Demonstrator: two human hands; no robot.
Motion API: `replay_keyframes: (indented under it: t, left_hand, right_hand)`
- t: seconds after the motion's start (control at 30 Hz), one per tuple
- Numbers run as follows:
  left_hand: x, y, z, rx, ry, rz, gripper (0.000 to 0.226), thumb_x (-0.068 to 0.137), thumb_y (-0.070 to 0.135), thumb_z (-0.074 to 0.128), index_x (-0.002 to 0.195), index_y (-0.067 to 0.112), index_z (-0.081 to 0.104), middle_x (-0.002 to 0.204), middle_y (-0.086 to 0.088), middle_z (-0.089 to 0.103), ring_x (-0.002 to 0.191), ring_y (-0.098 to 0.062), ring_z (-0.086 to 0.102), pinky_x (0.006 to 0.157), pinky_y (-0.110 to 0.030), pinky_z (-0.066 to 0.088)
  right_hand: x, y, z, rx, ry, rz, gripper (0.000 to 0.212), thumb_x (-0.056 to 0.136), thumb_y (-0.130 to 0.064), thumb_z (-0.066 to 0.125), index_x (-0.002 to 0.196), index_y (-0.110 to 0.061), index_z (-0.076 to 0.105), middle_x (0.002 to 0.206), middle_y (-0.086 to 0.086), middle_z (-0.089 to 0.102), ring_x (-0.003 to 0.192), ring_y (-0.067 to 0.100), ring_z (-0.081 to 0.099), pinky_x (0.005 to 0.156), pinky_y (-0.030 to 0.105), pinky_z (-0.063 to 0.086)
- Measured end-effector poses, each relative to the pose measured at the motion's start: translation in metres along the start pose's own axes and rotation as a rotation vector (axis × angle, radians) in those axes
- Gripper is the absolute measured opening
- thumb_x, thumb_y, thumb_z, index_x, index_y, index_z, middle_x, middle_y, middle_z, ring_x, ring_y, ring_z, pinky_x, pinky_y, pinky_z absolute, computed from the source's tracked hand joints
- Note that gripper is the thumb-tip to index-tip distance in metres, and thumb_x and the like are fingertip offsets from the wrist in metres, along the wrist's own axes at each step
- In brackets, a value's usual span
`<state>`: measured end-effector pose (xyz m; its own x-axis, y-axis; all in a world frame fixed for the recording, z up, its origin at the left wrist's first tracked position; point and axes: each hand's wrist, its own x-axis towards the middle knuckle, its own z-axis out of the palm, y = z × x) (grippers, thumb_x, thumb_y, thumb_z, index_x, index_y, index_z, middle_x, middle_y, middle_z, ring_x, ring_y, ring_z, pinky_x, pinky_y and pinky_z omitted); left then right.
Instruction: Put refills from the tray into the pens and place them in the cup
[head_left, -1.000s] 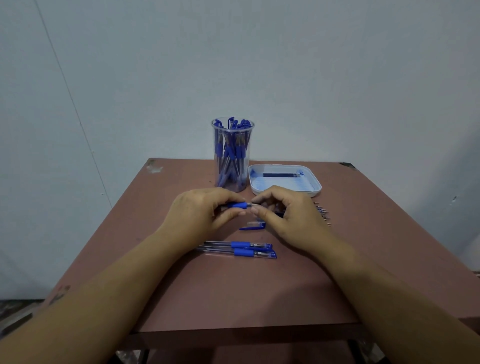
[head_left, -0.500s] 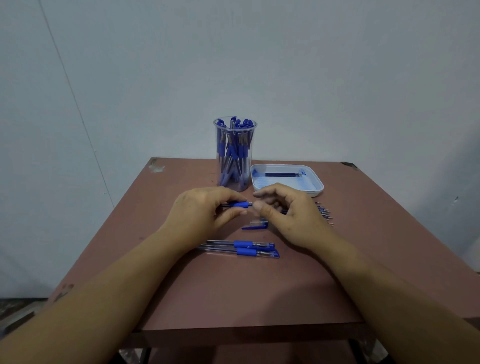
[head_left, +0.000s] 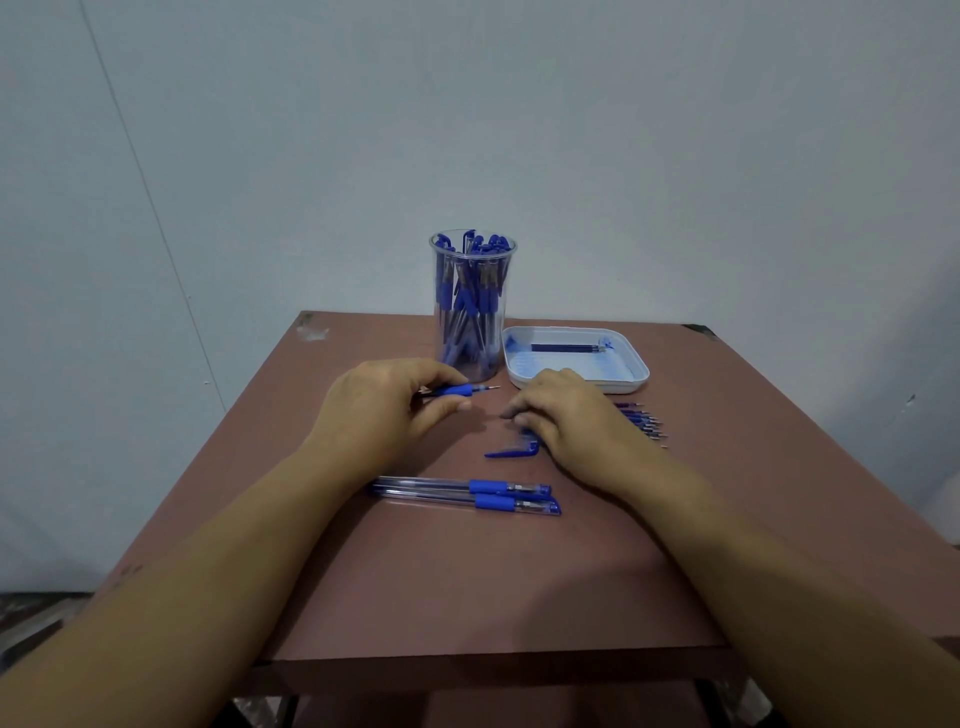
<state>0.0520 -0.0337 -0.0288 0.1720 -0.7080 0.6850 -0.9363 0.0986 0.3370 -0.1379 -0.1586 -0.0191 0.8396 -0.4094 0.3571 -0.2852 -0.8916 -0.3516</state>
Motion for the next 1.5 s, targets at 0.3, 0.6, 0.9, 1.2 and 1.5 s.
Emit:
replay_keyframes:
  t: [0.3,0.6,0.9,1.2,1.5]
  left_hand:
    - [0.001,-0.001,-0.003,0.035,0.002,0.002,0.032,0.08,0.054,0.062,0.099,0.032,0.075,0.087,0.012,0.074,0.072,-0.009,0.064,0.062,-0.024,0.047]
    - [0.0,0.0,-0.005,0.048,-0.018,-0.025,0.022,0.082,0.044,0.074,0.1,0.032,0.075,0.087,0.013,0.073,0.072,-0.007,0.062,0.062,-0.021,0.043]
    - [-0.001,0.003,-0.002,0.035,-0.036,0.004,0.029,0.081,0.054,0.063,0.099,0.034,0.074,0.085,0.015,0.072,0.071,-0.005,0.063,0.062,-0.023,0.05]
    - [-0.002,0.011,0.003,0.013,-0.08,0.069,0.03,0.083,0.056,0.064,0.1,0.034,0.074,0.086,0.016,0.072,0.068,0.003,0.056,0.062,-0.008,0.037]
    - [-0.002,0.014,0.005,0.033,-0.133,0.082,0.025,0.082,0.046,0.071,0.104,0.034,0.074,0.09,0.017,0.072,0.071,0.002,0.057,0.064,-0.014,0.043]
  right_hand:
    - [0.007,-0.007,0.0,-0.021,-0.104,-0.025,0.023,0.096,-0.017,0.057,0.114,-0.026,0.069,0.093,-0.018,0.06,0.098,0.003,0.038,0.091,0.027,0.038]
    - [-0.014,-0.007,-0.01,-0.068,-0.096,0.019,0.012,0.087,-0.042,0.067,0.096,-0.036,0.071,0.094,-0.018,0.052,0.097,0.005,0.038,0.095,0.033,0.036]
    - [-0.015,-0.008,-0.01,0.109,0.129,0.033,0.013,0.084,-0.041,0.07,0.092,-0.032,0.066,0.09,-0.016,0.057,0.092,0.0,0.049,0.077,0.017,0.038]
    - [-0.008,-0.011,-0.005,0.289,0.179,0.06,0.009,0.09,-0.021,0.067,0.098,-0.023,0.071,0.087,-0.013,0.068,0.079,0.0,0.061,0.069,0.012,0.047]
    - [-0.011,-0.006,-0.009,0.2,0.144,0.017,0.018,0.086,-0.028,0.071,0.103,-0.032,0.07,0.09,-0.025,0.061,0.092,-0.003,0.054,0.076,0.006,0.038]
